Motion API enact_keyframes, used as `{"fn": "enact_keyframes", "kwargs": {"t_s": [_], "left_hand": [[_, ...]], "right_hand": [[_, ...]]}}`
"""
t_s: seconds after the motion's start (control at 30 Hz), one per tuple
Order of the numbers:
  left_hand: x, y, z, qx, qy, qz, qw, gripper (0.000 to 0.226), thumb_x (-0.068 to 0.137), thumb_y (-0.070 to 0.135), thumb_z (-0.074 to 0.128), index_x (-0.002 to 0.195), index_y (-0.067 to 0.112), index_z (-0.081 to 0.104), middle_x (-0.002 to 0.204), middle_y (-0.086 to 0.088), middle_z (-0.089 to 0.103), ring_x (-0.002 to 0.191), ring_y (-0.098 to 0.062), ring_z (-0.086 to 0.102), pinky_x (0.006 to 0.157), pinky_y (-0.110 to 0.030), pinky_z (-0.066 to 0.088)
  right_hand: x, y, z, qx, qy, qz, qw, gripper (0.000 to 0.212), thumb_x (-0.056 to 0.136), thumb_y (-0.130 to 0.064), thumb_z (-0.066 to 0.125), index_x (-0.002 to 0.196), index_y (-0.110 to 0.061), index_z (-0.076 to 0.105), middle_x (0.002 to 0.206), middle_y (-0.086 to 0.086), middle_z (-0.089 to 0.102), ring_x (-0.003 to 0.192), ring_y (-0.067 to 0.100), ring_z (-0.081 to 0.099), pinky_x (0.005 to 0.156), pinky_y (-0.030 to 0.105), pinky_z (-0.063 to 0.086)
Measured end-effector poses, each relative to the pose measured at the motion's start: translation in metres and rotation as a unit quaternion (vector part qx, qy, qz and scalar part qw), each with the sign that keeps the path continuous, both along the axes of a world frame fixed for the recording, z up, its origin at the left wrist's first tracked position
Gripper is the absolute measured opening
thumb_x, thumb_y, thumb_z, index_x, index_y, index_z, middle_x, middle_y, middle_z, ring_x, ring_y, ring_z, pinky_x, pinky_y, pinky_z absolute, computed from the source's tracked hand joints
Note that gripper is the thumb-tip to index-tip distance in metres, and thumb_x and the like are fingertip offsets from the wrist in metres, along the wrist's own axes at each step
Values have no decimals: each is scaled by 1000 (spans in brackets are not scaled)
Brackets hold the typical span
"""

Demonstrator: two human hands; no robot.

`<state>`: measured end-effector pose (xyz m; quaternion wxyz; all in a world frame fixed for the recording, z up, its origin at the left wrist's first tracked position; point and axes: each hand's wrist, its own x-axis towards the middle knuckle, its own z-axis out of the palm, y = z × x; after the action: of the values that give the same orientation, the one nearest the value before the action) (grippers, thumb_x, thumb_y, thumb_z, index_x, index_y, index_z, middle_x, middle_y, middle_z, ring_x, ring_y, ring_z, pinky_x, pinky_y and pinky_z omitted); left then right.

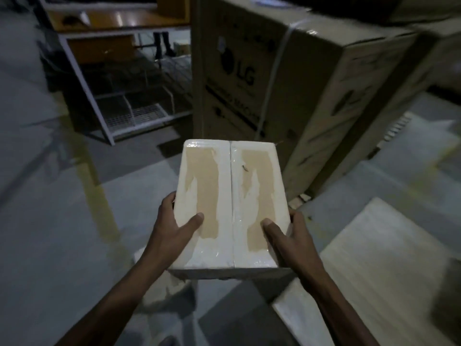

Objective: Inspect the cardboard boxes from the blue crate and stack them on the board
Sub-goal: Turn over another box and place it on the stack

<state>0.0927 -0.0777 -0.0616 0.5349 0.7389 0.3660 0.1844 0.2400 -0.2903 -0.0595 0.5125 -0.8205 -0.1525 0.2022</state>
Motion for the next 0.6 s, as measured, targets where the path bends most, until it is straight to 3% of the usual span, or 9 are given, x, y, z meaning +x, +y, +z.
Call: {"fn": "enact_keyframes", "kwargs": {"t_s": [0.17, 0.27, 0.37, 0.47, 0.6], "left_hand": [[37, -101, 39, 31, -26, -113, 993, 82, 88, 41, 77, 152, 29, 26, 141, 3, 46, 125, -19, 51, 102, -42, 48], [61, -161, 36, 36, -28, -180, 983, 83, 88, 43, 77, 153, 29, 27, 143, 4, 43, 125, -17, 49, 105, -42, 46], [79, -219, 17, 40, -7, -234, 971, 80, 91, 39, 73, 156, 25, 27, 142, 4, 41, 127, -18, 47, 107, -39, 44], [92, -263, -7, 39, 19, -278, 960, 83, 94, 39, 69, 159, 27, 20, 154, -1, 37, 138, -24, 44, 113, -44, 42], [103, -301, -27, 62, 47, -329, 941, 86, 98, 39, 63, 163, 30, 8, 165, -1, 19, 145, -24, 36, 116, -39, 35]], "right_hand": [[-4, -133, 45, -8, -63, -110, 992, 45, 96, -42, 68, 129, -30, 40, 120, -12, 55, 108, 14, 61, 78, 22, 50], [-11, -205, 42, -30, -61, -171, 983, 48, 94, -46, 69, 129, -33, 39, 126, -9, 54, 112, 17, 60, 87, 33, 51], [-20, -262, 27, -55, -46, -220, 973, 56, 94, -46, 70, 137, -24, 42, 129, -4, 55, 114, 20, 59, 89, 35, 51], [-25, -305, 11, -92, -35, -230, 968, 59, 95, -40, 71, 143, -16, 46, 132, 2, 59, 117, 23, 61, 91, 38, 53], [-22, -339, 1, -146, -45, -204, 967, 44, 97, -36, 70, 133, -22, 49, 126, -3, 53, 115, 17, 54, 95, 36, 49]]}}
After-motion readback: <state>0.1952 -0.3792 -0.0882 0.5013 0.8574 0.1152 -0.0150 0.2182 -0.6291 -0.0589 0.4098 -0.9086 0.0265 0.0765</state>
